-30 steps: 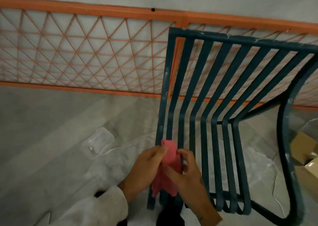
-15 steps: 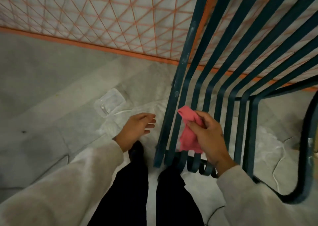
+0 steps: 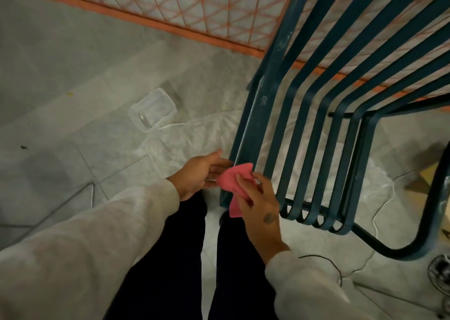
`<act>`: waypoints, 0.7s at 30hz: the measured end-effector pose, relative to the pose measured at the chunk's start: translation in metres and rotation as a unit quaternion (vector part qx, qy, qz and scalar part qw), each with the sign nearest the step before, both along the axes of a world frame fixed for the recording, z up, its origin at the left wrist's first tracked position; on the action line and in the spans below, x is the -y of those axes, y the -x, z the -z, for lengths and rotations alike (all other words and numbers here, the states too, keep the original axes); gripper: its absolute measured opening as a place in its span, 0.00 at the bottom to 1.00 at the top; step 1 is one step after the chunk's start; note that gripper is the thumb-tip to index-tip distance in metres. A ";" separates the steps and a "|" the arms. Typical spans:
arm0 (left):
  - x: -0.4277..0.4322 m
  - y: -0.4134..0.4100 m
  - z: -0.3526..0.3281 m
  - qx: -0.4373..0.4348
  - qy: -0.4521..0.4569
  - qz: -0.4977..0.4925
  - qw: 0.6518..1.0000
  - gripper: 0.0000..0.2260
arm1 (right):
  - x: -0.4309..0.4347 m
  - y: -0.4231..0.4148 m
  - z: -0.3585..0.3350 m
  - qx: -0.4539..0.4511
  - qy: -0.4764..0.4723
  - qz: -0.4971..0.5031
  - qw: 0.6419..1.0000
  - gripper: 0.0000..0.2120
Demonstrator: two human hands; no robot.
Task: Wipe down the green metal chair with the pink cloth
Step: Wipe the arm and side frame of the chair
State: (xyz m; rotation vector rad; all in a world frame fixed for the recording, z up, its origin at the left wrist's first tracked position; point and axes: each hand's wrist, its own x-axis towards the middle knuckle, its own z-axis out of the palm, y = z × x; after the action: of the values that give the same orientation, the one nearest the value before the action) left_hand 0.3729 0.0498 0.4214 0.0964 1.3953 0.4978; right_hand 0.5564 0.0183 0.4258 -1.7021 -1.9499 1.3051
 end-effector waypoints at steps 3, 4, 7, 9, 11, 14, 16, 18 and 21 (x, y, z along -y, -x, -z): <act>0.005 -0.001 0.001 0.015 0.012 0.054 0.998 0.24 | 0.039 -0.012 0.009 0.001 0.043 0.002 0.999 0.20; 0.004 -0.002 0.001 0.016 0.012 0.066 0.998 0.24 | 0.046 -0.016 0.014 0.003 0.050 -0.002 0.999 0.19; 0.013 -0.004 0.004 0.015 0.014 0.081 0.996 0.24 | 0.054 -0.017 0.013 -0.006 0.039 -0.003 0.999 0.17; 0.015 -0.004 0.006 0.013 0.007 0.087 0.996 0.25 | 0.042 -0.012 0.010 0.005 -0.012 -0.016 1.000 0.18; 0.014 -0.003 0.007 0.006 0.007 0.075 0.997 0.24 | 0.023 -0.005 0.007 0.002 -0.037 -0.013 0.999 0.18; 0.012 -0.005 0.008 0.000 0.012 0.044 0.999 0.21 | -0.013 0.003 0.004 0.001 -0.042 0.031 0.999 0.14; 0.012 -0.006 0.008 0.001 0.013 0.045 0.999 0.21 | -0.042 0.010 0.004 0.002 -0.035 0.051 0.998 0.15; 0.009 -0.006 0.006 0.007 0.008 0.045 0.999 0.22 | -0.063 0.014 0.005 0.006 -0.040 0.049 0.998 0.15; -0.005 -0.008 0.000 -0.007 -0.016 -0.001 1.000 0.22 | -0.066 0.014 0.004 0.012 -0.045 0.023 0.999 0.17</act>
State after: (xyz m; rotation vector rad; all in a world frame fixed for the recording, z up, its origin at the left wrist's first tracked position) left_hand 0.3805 0.0546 0.4210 0.1237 1.4008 0.5213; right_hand 0.5423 0.0842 0.4220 -1.7164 -1.9394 1.1680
